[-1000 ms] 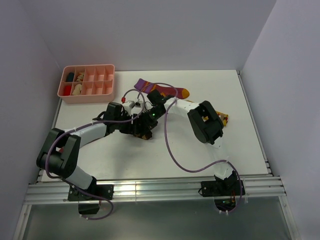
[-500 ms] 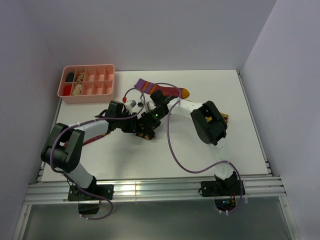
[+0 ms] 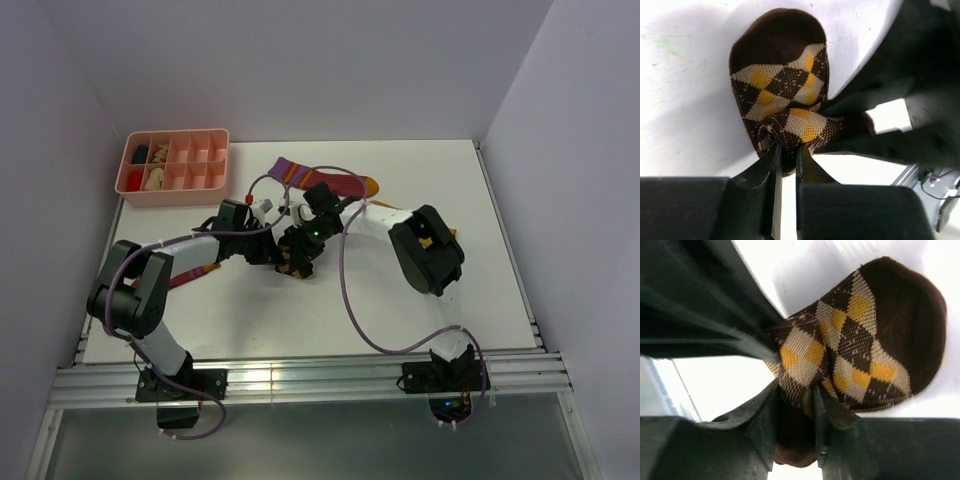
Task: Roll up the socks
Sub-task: Roll the sock at the center of the board.
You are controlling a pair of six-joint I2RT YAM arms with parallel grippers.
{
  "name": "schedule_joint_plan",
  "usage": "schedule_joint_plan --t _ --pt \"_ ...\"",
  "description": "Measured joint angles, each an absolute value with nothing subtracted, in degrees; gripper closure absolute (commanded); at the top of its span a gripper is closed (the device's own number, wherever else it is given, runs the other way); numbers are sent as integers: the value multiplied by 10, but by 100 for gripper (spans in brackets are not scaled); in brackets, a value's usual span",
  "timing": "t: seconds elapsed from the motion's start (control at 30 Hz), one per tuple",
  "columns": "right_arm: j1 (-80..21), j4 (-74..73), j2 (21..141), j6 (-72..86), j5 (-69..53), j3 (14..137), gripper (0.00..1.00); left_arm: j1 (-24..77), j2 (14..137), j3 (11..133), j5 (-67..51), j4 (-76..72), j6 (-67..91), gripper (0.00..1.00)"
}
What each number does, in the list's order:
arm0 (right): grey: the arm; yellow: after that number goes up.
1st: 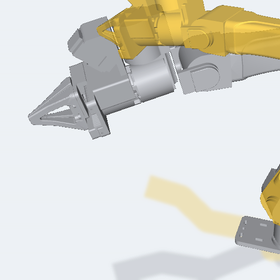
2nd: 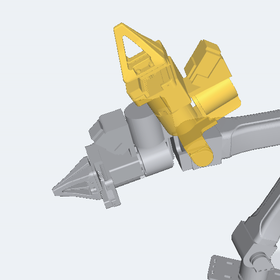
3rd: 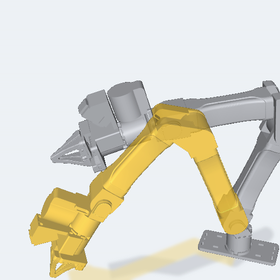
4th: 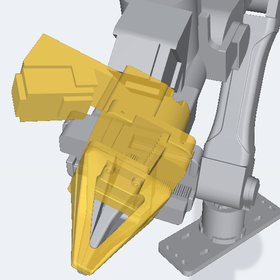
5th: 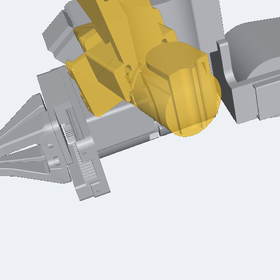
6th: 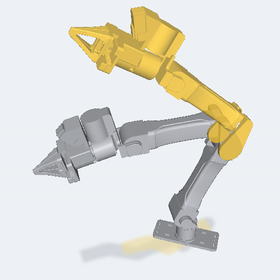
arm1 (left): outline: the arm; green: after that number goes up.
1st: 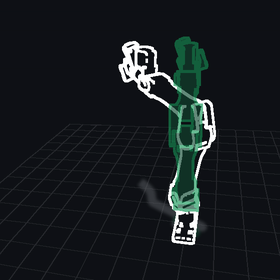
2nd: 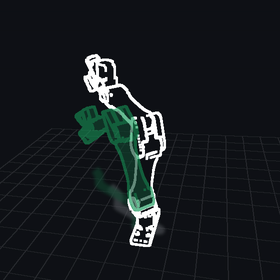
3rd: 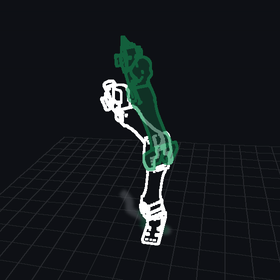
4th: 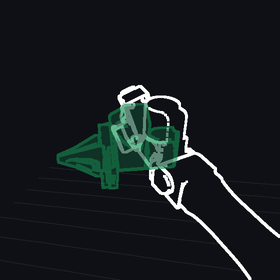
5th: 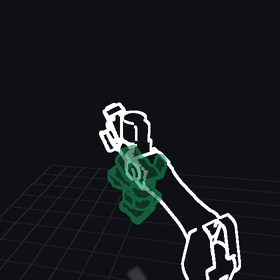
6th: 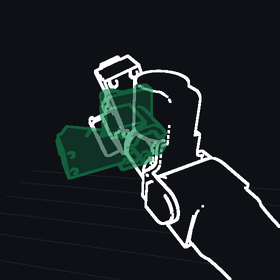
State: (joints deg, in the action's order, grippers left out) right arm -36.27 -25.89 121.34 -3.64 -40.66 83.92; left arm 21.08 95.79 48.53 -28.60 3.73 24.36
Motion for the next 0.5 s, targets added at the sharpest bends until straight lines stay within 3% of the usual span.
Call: schedule_joint_plan --t 0.17,0.37,0.5 --pt "-371 -175 1109 -38 -318 730 47 214 982 510 -287 57 265 99" --pt "-379 -129 978 -50 -195 623 42 195 1020 570 -281 110 273 99" --pt "-423 -107 953 -76 -107 613 42 191 1048 617 -280 154 268 98"
